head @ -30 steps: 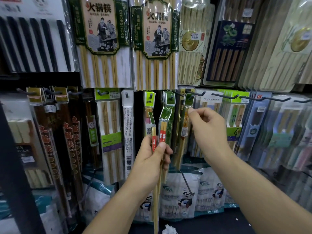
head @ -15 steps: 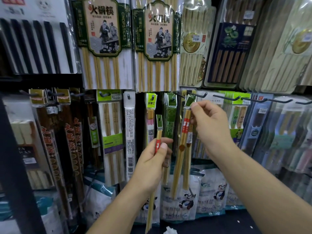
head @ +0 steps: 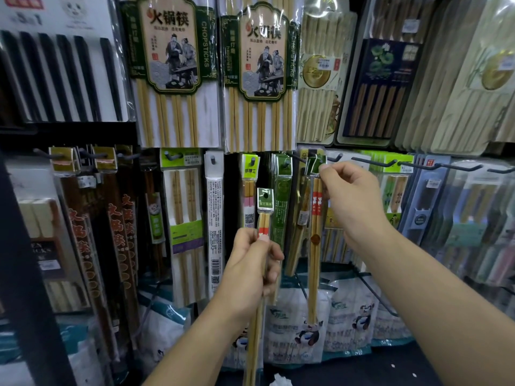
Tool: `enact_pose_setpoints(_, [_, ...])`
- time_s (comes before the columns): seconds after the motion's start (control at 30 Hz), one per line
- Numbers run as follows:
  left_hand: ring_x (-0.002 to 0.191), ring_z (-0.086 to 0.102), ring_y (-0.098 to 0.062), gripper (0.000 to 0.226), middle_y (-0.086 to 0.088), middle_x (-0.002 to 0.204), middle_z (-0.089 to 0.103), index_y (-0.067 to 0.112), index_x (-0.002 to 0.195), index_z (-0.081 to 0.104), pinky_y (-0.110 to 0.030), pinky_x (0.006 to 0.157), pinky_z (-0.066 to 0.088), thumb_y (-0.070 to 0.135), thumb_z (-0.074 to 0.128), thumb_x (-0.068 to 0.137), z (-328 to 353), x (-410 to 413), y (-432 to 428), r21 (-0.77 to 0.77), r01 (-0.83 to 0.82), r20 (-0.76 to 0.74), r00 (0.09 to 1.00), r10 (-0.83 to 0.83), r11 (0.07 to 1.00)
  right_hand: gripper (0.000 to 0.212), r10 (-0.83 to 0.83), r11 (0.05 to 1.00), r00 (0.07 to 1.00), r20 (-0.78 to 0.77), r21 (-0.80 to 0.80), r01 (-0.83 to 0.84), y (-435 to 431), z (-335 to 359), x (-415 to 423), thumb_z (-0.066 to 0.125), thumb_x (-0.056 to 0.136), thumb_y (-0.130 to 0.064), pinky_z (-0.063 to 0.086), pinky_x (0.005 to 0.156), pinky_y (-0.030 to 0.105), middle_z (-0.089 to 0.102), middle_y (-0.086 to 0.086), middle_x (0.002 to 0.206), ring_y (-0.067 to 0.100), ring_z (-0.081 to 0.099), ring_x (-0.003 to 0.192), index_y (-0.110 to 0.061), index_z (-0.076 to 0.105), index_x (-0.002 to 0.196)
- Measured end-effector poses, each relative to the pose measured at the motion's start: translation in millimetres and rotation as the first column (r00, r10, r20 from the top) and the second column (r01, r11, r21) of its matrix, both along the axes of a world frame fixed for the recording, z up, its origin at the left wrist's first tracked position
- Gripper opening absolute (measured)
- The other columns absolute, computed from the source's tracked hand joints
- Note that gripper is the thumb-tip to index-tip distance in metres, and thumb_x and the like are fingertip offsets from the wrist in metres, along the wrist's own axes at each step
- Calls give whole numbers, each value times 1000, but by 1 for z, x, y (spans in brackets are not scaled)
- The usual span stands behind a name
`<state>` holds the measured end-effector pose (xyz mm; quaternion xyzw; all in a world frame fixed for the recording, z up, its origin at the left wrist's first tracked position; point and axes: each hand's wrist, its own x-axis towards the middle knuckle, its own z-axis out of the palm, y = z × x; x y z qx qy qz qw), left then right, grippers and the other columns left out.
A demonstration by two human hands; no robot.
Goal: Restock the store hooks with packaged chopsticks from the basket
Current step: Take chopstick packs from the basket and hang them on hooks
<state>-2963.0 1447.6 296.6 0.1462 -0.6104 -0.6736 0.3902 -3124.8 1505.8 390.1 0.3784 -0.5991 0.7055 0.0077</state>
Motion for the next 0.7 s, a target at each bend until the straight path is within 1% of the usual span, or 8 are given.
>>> enact_pose_setpoints(0.07, [57,49,-14,19,-2,78,62,20,92,51,-26,45,39,22,44,109,1,0,1,-23,-1,-1,1000,1,1000,28,-24,1000,999,-29,20,24,0,-1,-1,61,99,-23,47,55,14,52,0,65,8,48,58,-3,66,81])
enact_pose_setpoints(0.13, [59,52,-18,25,-4,76,62,24,85,56,-29,48,44,24,48,108,2,1,3,-52,-11,10,1000,11,999,29,-42,997,998,-53,59,45,-1,-3,-3,61,99,-25,48,60,23,50,-2,62,10,47,58,-4,66,79])
enact_pose_setpoints(0.2, [62,55,-18,22,-3,76,63,22,86,57,-28,50,47,23,50,107,3,1,4,-48,-24,-3,1000,24,999,30,-45,995,997,-61,83,50,-1,-4,-4,61,99,-27,48,62,30,52,0,62,11,47,58,-4,67,80])
enact_pose_setpoints(0.27, [64,56,-16,16,-2,76,64,17,91,56,-27,51,49,21,51,106,4,1,4,-38,-30,-14,999,30,999,29,-53,996,996,-66,66,57,-1,-4,-4,61,99,-28,48,62,32,54,1,65,11,48,59,-6,67,81])
enact_pose_setpoints(0.37, [63,56,-15,14,-3,77,63,13,95,55,-26,51,49,19,51,106,4,1,4,-43,-29,-11,1000,29,999,26,-68,998,992,-103,9,69,-1,-2,-3,61,99,-27,46,56,19,53,-10,60,5,47,56,-11,66,79])
enact_pose_setpoints(0.43, [63,56,-15,14,-4,77,63,13,94,55,-26,51,48,18,51,106,4,0,4,-52,-29,-8,1000,28,998,25,-79,997,988,-132,12,82,-2,-2,-3,61,98,-26,43,51,14,54,-11,58,1,47,53,-10,66,79])
enact_pose_setpoints(0.53, [64,56,-16,14,-4,78,65,14,94,56,-26,53,49,19,51,106,4,0,5,-65,-24,-2,1000,24,998,24,-100,994,987,-125,39,106,-5,-2,-5,60,97,-25,42,47,13,57,-4,63,1,47,51,-7,67,82])
enact_pose_setpoints(0.7, [64,57,-17,14,-5,79,66,14,94,57,-27,53,50,19,52,106,1,1,4,-72,-25,-4,1000,25,997,24,-103,991,987,-121,69,111,-7,-3,-10,60,96,-22,38,41,12,52,-12,51,-1,45,44,-7,64,77])
